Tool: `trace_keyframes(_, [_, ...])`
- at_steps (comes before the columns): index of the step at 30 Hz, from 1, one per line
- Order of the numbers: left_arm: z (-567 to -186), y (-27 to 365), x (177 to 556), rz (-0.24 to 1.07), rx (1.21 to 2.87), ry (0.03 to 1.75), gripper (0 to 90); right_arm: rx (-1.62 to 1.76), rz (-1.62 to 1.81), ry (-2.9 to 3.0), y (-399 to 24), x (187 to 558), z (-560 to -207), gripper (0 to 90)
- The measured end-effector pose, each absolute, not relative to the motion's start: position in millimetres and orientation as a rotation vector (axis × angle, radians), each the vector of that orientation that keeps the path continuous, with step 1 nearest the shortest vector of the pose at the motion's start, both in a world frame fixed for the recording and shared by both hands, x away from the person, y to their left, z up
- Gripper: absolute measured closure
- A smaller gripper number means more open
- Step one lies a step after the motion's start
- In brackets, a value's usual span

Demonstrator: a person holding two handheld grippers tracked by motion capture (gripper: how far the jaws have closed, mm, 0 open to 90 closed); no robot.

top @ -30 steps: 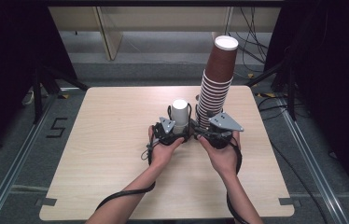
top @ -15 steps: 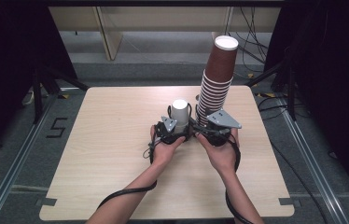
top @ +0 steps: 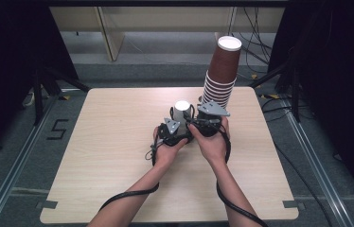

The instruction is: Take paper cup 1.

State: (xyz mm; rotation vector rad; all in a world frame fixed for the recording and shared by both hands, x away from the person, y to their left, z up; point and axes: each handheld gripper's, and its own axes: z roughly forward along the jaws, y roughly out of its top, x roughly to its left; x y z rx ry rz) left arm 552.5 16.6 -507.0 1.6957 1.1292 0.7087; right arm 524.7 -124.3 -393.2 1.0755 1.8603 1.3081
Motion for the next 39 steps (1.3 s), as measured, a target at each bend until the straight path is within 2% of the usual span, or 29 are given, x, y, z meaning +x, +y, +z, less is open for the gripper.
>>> trace_keyframes(4, [-506.3,18.1,551.9,0.712,1.724,1.123,19.7,1.094,1.298,1.873,-118.5,531.5,-395.4,41.3])
trace_keyframes(6, [-507.5,14.7,552.6,0.707,1.666,1.138,19.8,1.097,1.278,1.882,-114.5,535.4,-397.1,41.3])
trace_keyframes(8, [-506.4,17.4,551.7,0.716,1.716,1.123,19.7,1.098,1.255,1.895,-110.2,537.9,-397.5,41.0])
trace_keyframes(21, [-506.8,17.0,552.3,0.716,1.713,1.124,19.7,1.114,1.237,1.904,-101.4,551.8,-398.9,38.0])
trace_keyframes(39, [-507.0,16.8,552.9,0.716,1.716,1.124,19.6,1.151,1.200,1.911,-90.5,560.2,-397.5,38.0])
